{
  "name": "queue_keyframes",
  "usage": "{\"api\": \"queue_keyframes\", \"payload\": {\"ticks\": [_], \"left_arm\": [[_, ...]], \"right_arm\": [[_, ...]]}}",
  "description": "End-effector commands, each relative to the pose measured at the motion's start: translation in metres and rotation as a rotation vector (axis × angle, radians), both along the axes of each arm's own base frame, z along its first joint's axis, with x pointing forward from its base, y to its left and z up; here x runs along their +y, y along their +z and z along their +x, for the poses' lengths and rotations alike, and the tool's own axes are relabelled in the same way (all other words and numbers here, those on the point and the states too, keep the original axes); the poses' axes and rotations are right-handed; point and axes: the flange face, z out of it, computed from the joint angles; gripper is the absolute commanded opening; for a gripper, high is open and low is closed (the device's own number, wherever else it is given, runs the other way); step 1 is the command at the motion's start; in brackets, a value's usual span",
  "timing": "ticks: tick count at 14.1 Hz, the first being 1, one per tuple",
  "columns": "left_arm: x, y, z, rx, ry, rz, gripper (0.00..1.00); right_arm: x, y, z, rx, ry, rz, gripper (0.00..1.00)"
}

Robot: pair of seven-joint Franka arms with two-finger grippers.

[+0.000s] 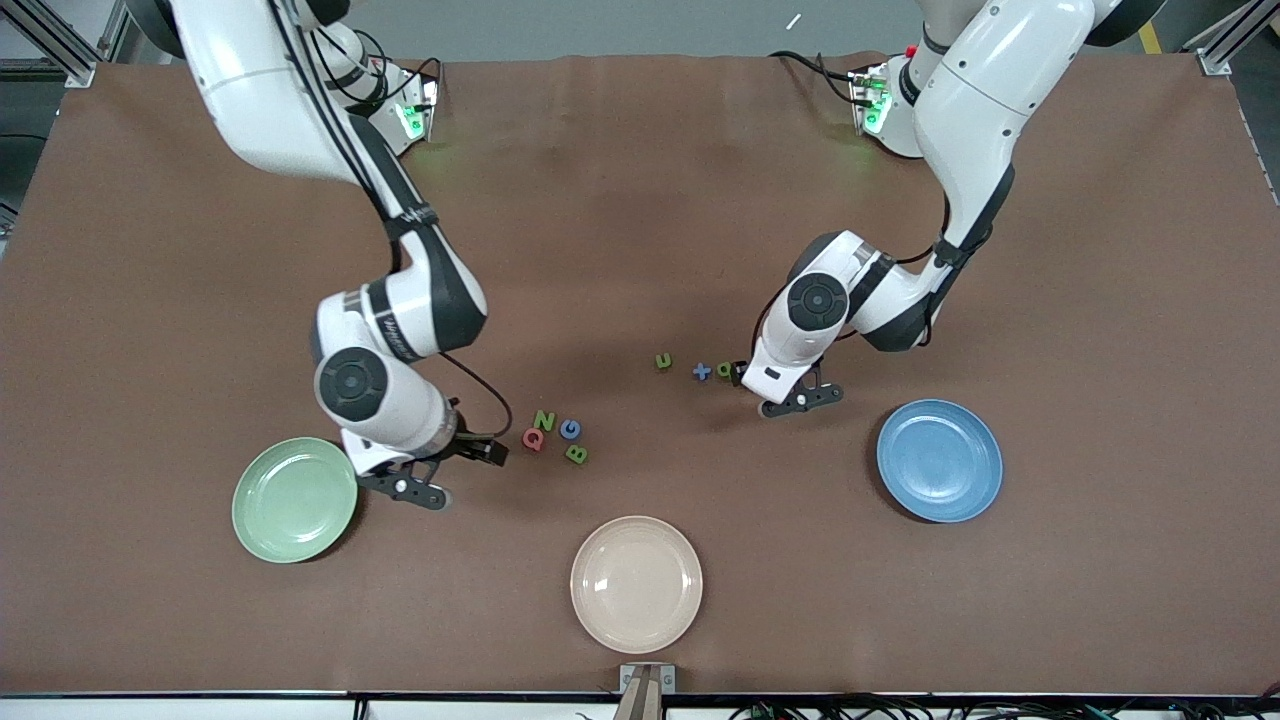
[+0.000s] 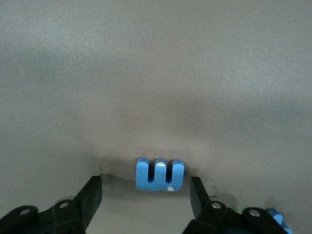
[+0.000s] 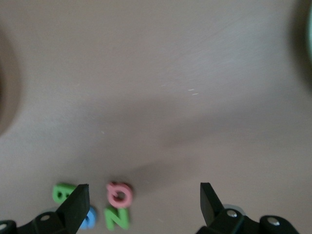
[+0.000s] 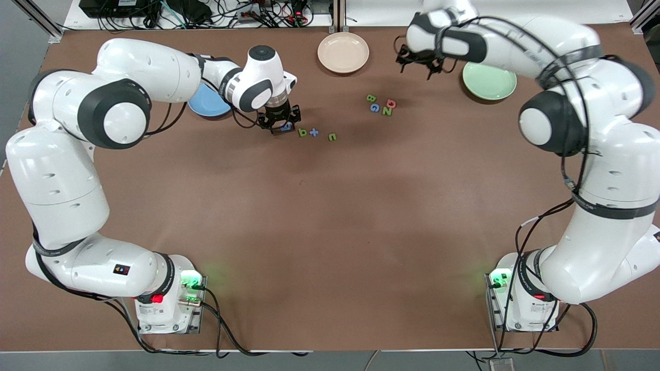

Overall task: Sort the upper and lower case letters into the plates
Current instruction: 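Grasp the blue m with the left gripper while the right gripper grasps the Q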

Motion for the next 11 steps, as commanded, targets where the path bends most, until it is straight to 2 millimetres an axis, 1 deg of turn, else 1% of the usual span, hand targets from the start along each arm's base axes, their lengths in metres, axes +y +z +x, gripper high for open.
{"api": "queue_keyframes", "payload": {"ticks": [1, 2, 3, 5, 6, 7, 8, 9, 10, 11], "left_arm": [[-0.002, -0.005, 0.008, -0.032, 0.013, -0.016, 0.65], [-0.001, -0.007, 0.008, -0.033, 0.016, -0.018, 0.54], [0.0, -0.006, 0.009, -0.034, 0.018, -0.018, 0.39], [0.004, -0.003, 0.014, -0.041, 0.03, -0.02, 0.11], [0.005, 0.002, 0.019, -0.049, 0.034, -0.02, 0.0], [0.013, 0.012, 0.029, -0.064, 0.048, -0.019, 0.0], [0.027, 0.029, 0.039, -0.089, 0.07, -0.022, 0.0], [0.047, 0.044, 0.052, -0.101, 0.098, -0.01, 0.0], [0.066, 0.062, 0.065, -0.118, 0.104, -0.002, 0.0], [0.086, 0.071, 0.079, -0.127, 0.104, 0.003, 0.0]], "right_arm": [[0.015, -0.041, 0.0, -0.019, -0.057, 0.02, 1.0], [0.017, -0.049, 0.001, -0.028, -0.069, 0.022, 1.0], [0.02, -0.055, -0.001, -0.029, -0.066, 0.022, 1.0], [0.026, -0.06, -0.005, -0.022, -0.055, 0.017, 1.0], [0.032, -0.063, -0.009, -0.015, -0.042, 0.013, 1.0], [0.037, -0.063, -0.011, -0.015, -0.033, 0.013, 1.0], [0.041, -0.063, -0.014, -0.009, -0.028, 0.012, 1.0], [0.048, -0.065, -0.019, -0.005, -0.012, 0.009, 1.0], [0.049, -0.068, -0.022, 0.006, -0.005, 0.004, 0.99], [0.047, -0.069, -0.023, 0.011, -0.003, 0.0, 0.99]]}}
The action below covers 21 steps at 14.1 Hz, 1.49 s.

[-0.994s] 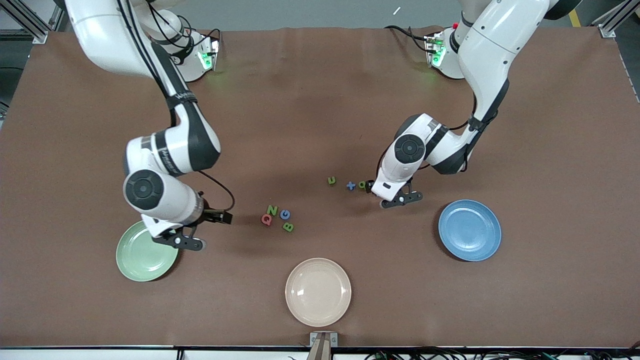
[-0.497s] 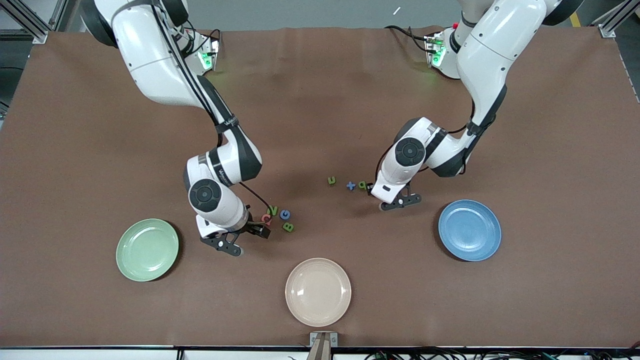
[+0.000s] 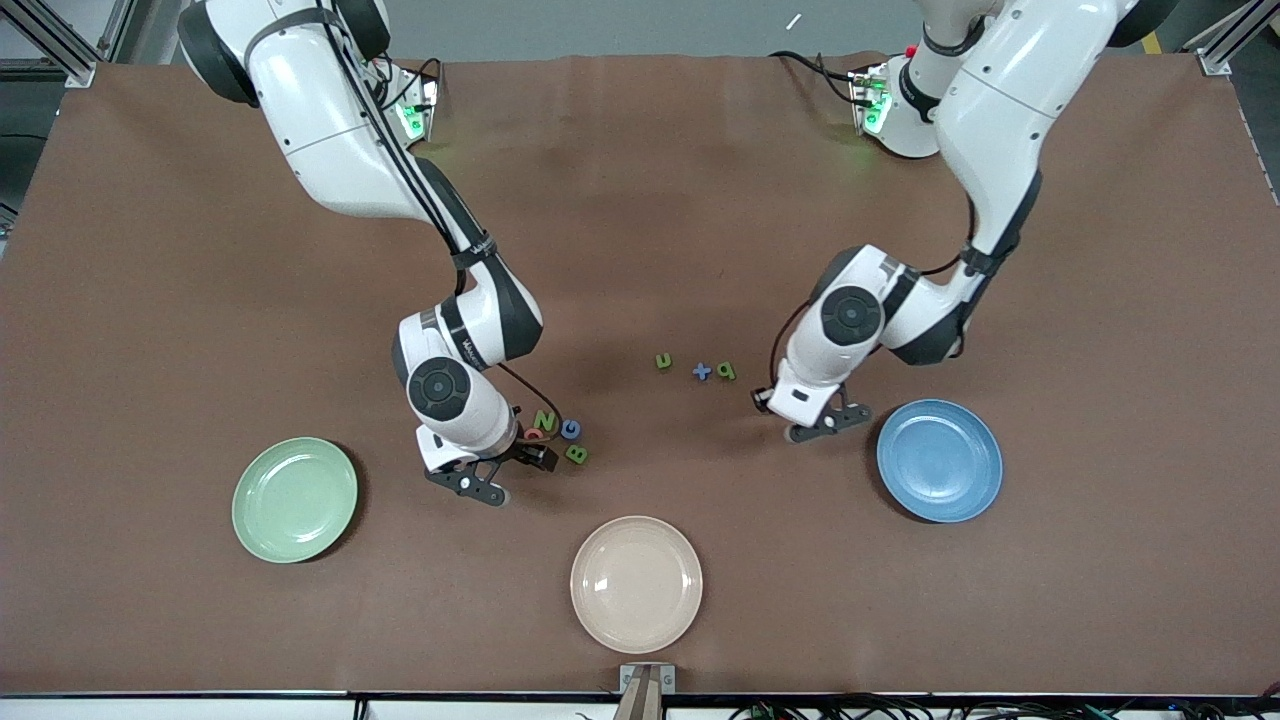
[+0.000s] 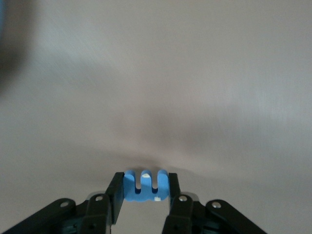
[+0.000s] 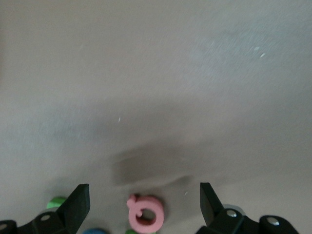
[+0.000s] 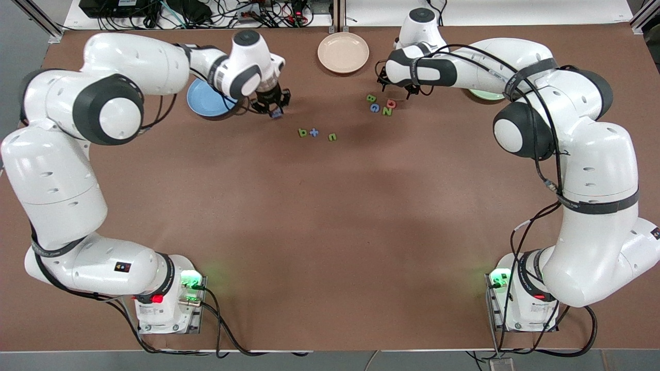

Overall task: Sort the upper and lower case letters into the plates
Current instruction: 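Grasp the blue m with the left gripper while the right gripper grasps the Q, then drop the m on the blue plate while the right gripper carries the Q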

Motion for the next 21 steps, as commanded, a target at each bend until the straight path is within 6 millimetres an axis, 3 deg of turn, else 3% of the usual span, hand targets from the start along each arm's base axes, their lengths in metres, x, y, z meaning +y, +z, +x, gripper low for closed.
{"api": "queue_keyframes", "payload": {"ticks": [1, 3, 5, 6, 7, 9, 10, 13, 15, 17, 20, 21], "left_arm": [[0.056, 0.047, 0.037, -0.054, 0.004, 0.03, 0.0], [0.095, 0.062, 0.061, -0.089, -0.01, 0.029, 0.0], [0.143, 0.057, 0.073, -0.083, -0.027, 0.04, 0.03], [0.166, 0.048, 0.076, -0.069, -0.028, 0.042, 0.09], [0.177, 0.042, 0.077, -0.06, -0.033, 0.044, 0.21], [0.197, 0.032, 0.077, -0.047, -0.02, 0.042, 0.86], [0.194, 0.033, 0.074, -0.044, -0.026, 0.046, 1.0], [0.167, 0.045, 0.056, -0.04, -0.063, 0.048, 1.0], [0.121, 0.059, 0.033, -0.041, -0.118, 0.027, 1.0], [0.071, 0.06, 0.009, -0.022, -0.098, -0.009, 0.99], [-0.015, 0.042, -0.035, 0.033, -0.001, -0.029, 0.82], [-0.039, 0.039, -0.047, 0.043, 0.034, -0.032, 0.72]], "right_arm": [[0.001, -0.004, -0.007, 0.029, -0.004, -0.007, 0.99], [0.002, -0.008, -0.012, 0.062, 0.0, -0.022, 0.99], [0.001, -0.009, -0.013, 0.071, -0.002, -0.025, 0.99], [0.002, -0.009, -0.014, 0.071, -0.004, -0.025, 0.97], [0.005, -0.009, -0.015, 0.072, -0.006, -0.025, 0.94], [0.013, -0.012, -0.022, 0.076, 0.007, -0.028, 0.84], [0.013, -0.013, -0.022, 0.076, 0.007, -0.028, 0.77], [0.013, -0.013, -0.022, 0.074, 0.007, -0.027, 0.62], [0.013, -0.015, -0.023, 0.074, 0.006, -0.028, 0.56], [0.013, -0.015, -0.022, 0.073, 0.006, -0.027, 0.48], [0.013, -0.015, -0.022, 0.075, 0.005, -0.026, 0.34], [0.011, -0.015, -0.021, 0.075, 0.002, -0.026, 0.3]]}}
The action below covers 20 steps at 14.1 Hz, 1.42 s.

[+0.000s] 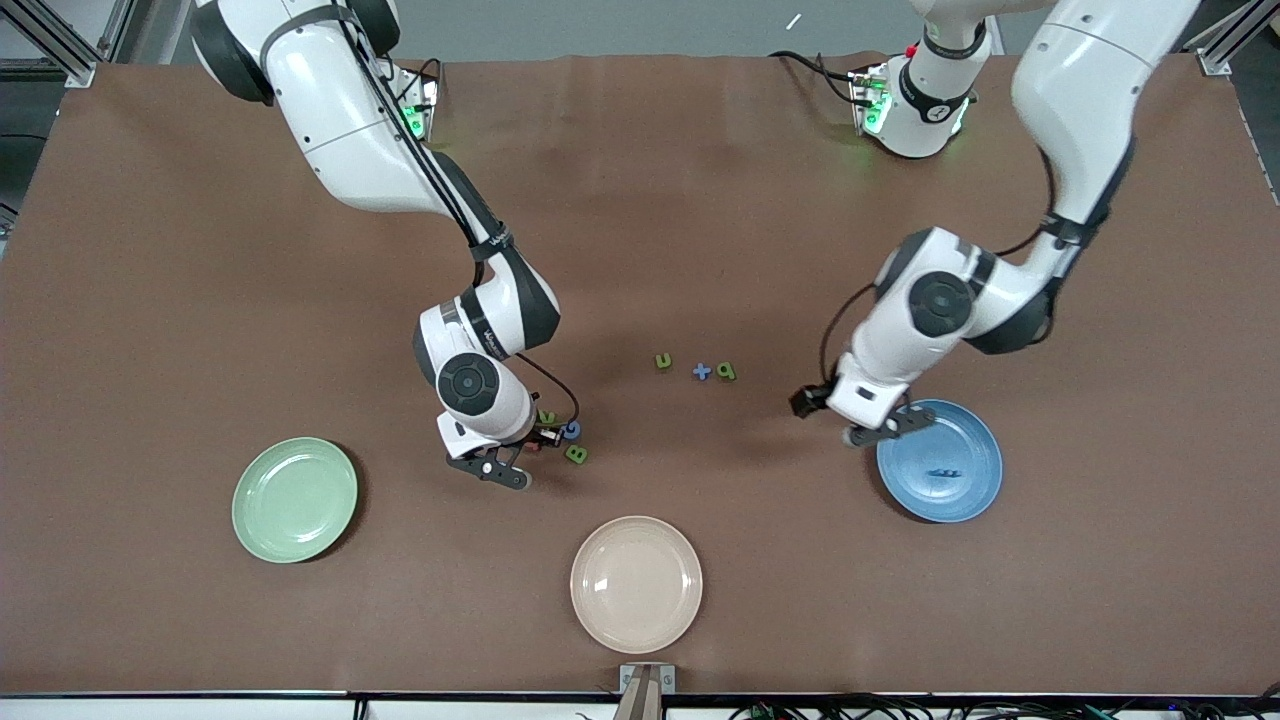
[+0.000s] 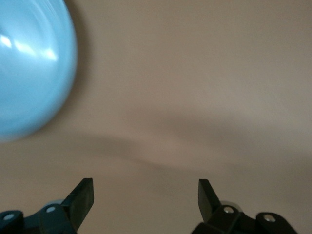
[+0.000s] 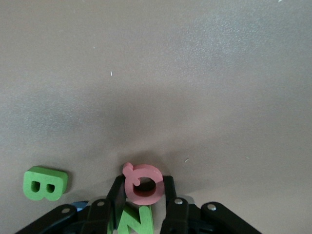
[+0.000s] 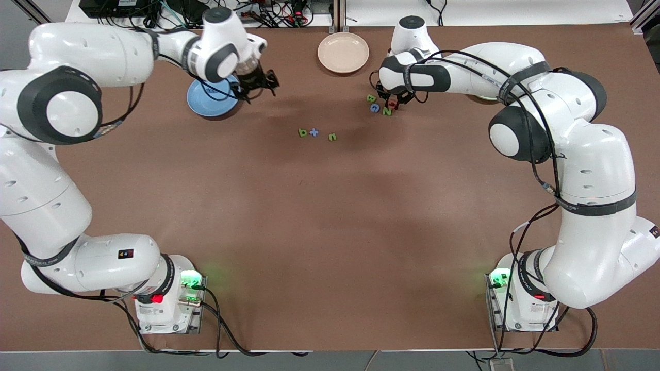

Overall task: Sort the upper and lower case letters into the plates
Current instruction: 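Drop the m on the blue plate while the right gripper carries the Q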

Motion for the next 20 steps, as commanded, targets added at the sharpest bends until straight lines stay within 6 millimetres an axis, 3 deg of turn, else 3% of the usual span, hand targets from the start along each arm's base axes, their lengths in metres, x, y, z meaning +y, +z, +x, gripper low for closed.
{"api": "queue_keyframes", "payload": {"ticks": [1, 3, 5, 6, 8, 10, 13, 16, 18, 20], "left_arm": [[-0.053, -0.01, -0.034, 0.024, 0.063, 0.016, 0.65], [-0.075, -0.014, -0.048, 0.035, 0.065, 0.014, 0.59], [-0.083, -0.021, -0.051, 0.042, 0.078, 0.005, 0.59], [-0.085, -0.024, -0.046, 0.045, 0.093, -0.004, 0.57], [-0.11, -0.022, -0.049, 0.043, 0.116, -0.02, 0.55], [-0.12, -0.03, -0.047, 0.052, 0.129, -0.027, 0.55], [-0.115, -0.044, -0.046, 0.04, 0.104, 0.006, 0.54], [-0.11, -0.055, -0.044, 0.044, 0.103, 0.023, 0.54], [-0.11, -0.062, -0.046, 0.039, 0.087, 0.037, 0.54], [-0.11, -0.065, -0.046, 0.035, 0.085, 0.045, 0.53]], "right_arm": [[-0.006, 0.0, 0.0, 0.006, -0.026, 0.004, 0.26], [-0.01, 0.003, 0.003, 0.005, -0.034, 0.006, 0.2], [-0.02, 0.024, 0.013, -0.015, -0.033, 0.013, 0.18], [-0.043, 0.043, 0.024, -0.007, -0.047, 0.002, 0.17], [-0.085, 0.076, 0.043, 0.034, 0.028, -0.003, 0.16], [-0.147, 0.095, 0.065, 0.055, 0.105, 0.009, 0.16], [-0.247, 0.101, 0.086, 0.054, 0.244, 0.026, 0.16], [-0.319, 0.09, 0.092, 0.057, 0.343, -0.016, 0.17], [-0.34, 0.085, 0.097, 0.021, 0.352, -0.056, 0.24], [-0.34, 0.074, 0.096, 0.029, 0.353, -0.056, 0.53]]}}
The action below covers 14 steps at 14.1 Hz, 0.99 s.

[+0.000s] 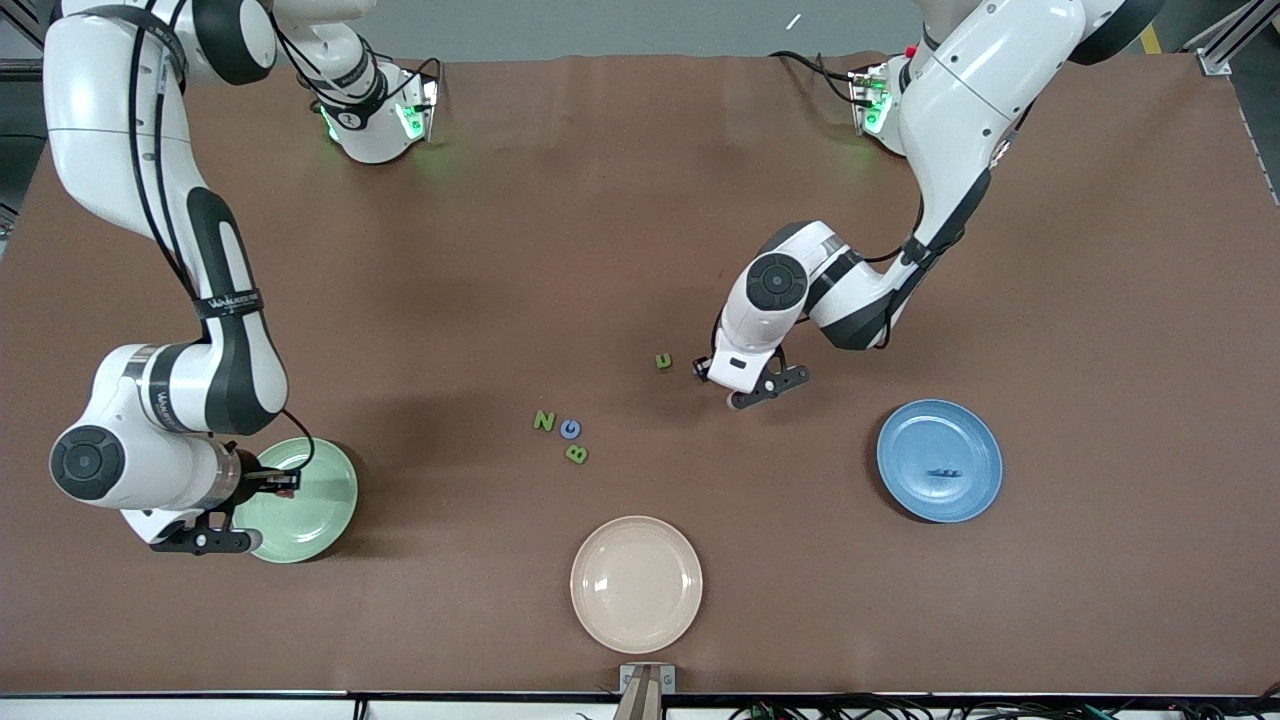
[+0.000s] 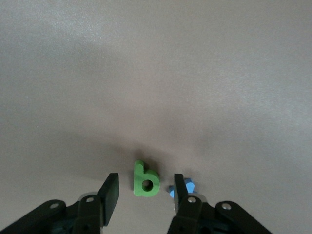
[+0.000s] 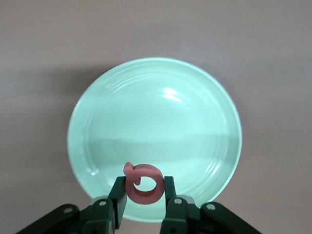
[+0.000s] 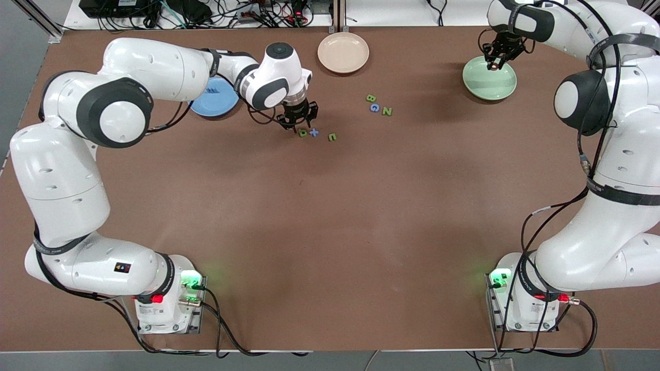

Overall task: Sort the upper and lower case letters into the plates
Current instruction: 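Drop the m on the blue plate while the right gripper carries the Q, then release the Q on the green plate while the left gripper grasps the b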

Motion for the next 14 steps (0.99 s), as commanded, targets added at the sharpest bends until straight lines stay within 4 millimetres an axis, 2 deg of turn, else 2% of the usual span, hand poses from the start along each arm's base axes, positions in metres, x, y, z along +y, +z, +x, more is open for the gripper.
{"api": "queue_keyframes", "payload": {"ticks": [1, 2, 4, 6, 9, 11, 13, 14], "left_arm": [[-0.003, -0.007, 0.002, -0.017, -0.004, 0.02, 0.53], [-0.003, -0.01, 0.001, -0.016, -0.004, 0.023, 0.53], [-0.003, -0.014, 0.0, -0.012, 0.0, 0.026, 0.53], [-0.003, -0.017, 0.0, -0.007, 0.0, 0.027, 0.53], [-0.003, -0.021, -0.002, 0.0, 0.015, 0.029, 0.5], [-0.007, -0.021, -0.003, 0.0, 0.021, 0.028, 0.3], [-0.003, -0.017, 0.0, -0.007, 0.026, 0.027, 0.0], [0.002, -0.014, 0.005, -0.01, 0.033, 0.03, 0.0]], "right_arm": [[0.01, -0.008, -0.002, 0.001, 0.027, -0.008, 0.62], [0.011, -0.008, -0.002, 0.001, 0.028, -0.007, 0.71], [0.023, -0.006, -0.003, 0.007, 0.027, -0.004, 0.73], [0.045, -0.004, -0.007, 0.033, 0.028, 0.01, 0.73], [0.12, 0.002, -0.019, 0.062, -0.056, 0.032, 0.73], [0.166, 0.002, -0.027, 0.068, -0.092, 0.049, 0.73], [0.21, 0.003, -0.038, 0.072, -0.155, 0.058, 0.73], [0.233, 0.002, -0.045, 0.075, -0.18, 0.053, 0.73]]}}
